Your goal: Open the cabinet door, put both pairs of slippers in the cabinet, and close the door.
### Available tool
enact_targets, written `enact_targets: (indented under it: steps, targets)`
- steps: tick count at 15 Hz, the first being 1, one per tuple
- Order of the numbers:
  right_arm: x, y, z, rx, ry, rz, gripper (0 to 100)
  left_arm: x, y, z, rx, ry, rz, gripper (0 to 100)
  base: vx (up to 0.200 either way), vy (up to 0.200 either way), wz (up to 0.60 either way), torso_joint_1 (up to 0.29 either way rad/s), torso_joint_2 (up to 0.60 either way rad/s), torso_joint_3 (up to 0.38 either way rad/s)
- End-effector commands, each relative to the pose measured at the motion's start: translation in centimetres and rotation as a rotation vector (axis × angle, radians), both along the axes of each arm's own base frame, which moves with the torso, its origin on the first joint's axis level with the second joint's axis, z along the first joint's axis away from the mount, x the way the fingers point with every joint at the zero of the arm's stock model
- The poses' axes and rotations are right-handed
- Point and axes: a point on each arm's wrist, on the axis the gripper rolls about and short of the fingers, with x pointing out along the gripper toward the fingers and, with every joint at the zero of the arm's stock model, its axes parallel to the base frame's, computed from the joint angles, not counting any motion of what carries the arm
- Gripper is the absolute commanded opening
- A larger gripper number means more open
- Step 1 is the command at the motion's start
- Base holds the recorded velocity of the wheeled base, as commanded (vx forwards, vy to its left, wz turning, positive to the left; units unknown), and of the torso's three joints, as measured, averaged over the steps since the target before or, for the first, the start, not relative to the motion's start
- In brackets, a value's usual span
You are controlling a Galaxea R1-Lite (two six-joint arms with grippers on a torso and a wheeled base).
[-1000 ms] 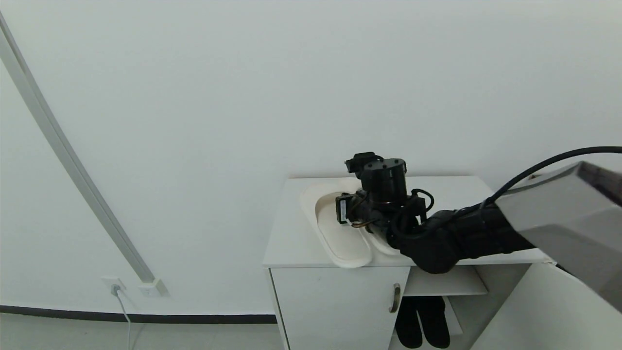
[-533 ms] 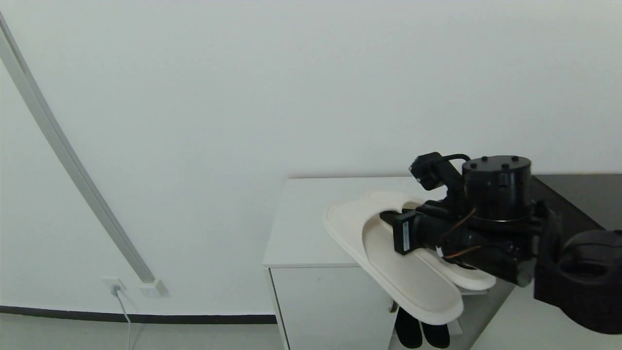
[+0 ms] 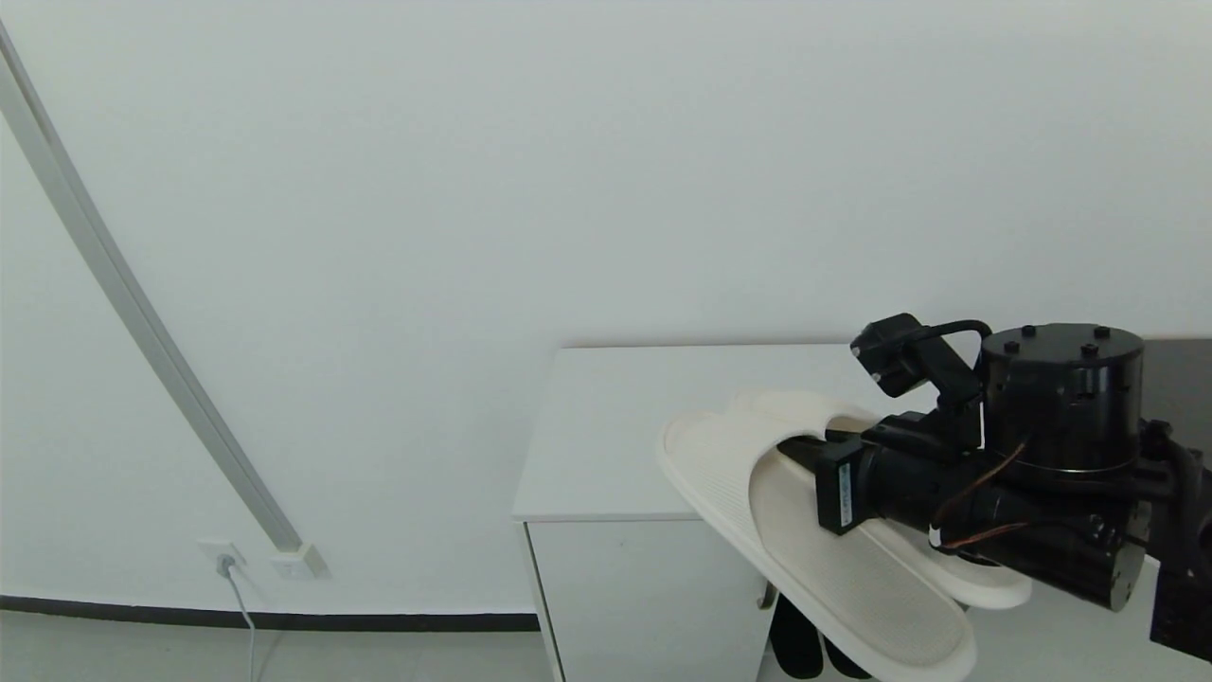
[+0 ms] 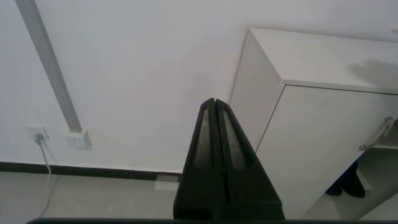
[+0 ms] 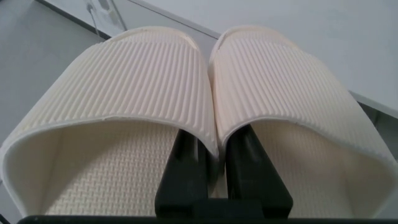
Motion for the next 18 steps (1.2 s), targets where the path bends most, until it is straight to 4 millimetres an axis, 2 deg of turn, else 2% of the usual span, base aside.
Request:
enact_targets:
  steps: [1, 10, 18]
  targets:
    - [0.0, 0.1, -0.1, -0.002, 0.002, 0.003, 0, 0.0, 0.0, 0.0, -0.001, -0.001, 0.0, 0, 0.0, 0.0, 0.0, 0.0, 0.0, 0.0]
    - [-0.5, 0.6, -0.7, -0.016, 0.015, 0.027, 0, 0.0, 0.0, 0.0, -0.004, -0.001, 0.0, 0, -0.2, 0.0, 0.0, 0.003, 0.0, 0.002]
    - [-1.0, 1.0, -1.1, -0.025, 0.027, 0.045, 0, 0.0, 0.0, 0.0, -0.004, -0.001, 0.002, 0, 0.0, 0.0, 0.0, 0.0, 0.0, 0.0]
